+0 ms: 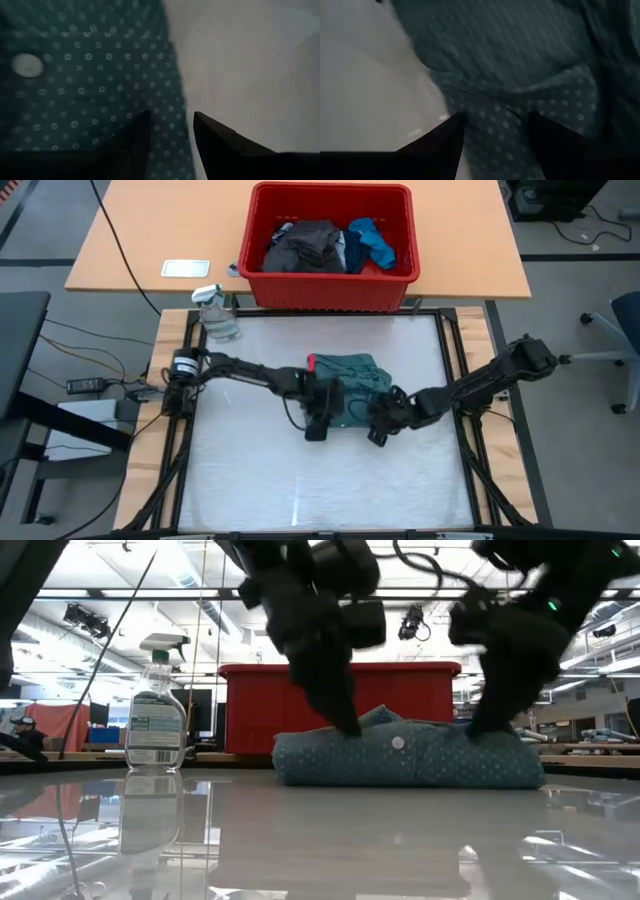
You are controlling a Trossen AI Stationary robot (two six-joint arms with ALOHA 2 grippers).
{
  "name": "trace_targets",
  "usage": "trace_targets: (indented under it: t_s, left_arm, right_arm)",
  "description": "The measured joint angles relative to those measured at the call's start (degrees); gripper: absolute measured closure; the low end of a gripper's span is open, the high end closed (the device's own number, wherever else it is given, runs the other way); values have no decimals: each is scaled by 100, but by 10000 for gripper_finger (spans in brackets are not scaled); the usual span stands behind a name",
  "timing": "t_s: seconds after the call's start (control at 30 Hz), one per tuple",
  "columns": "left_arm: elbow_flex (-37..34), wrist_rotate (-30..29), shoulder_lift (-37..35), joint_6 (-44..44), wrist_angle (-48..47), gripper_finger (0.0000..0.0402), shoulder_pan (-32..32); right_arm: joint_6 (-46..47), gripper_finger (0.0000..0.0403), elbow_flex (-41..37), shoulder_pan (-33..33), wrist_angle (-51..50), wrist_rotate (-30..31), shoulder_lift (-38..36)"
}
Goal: Fold laundry
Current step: Fold the green shirt
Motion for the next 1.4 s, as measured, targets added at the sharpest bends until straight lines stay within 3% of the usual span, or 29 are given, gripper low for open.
trace_targets:
  t_s: [0.23, 0.67, 0.97, 1.4]
  left_arm:
    - [23, -278, 330, -546, -388, 249, -117]
    - [19, -353, -600, -1379, -849, 249, -633]
    - [11, -1960, -543, -1432, -1063, 238, -1232]
    - [13, -2029, -301, -1615, -1102, 176, -1207]
  right_arm:
    - [448, 177, -548, 333, -180, 98, -19]
    - [666, 206, -440, 1153, -328, 97, -996]
    - [-746, 205, -385, 1402, 565, 722, -545]
    - [-1134, 171, -388, 1278, 532, 834, -300]
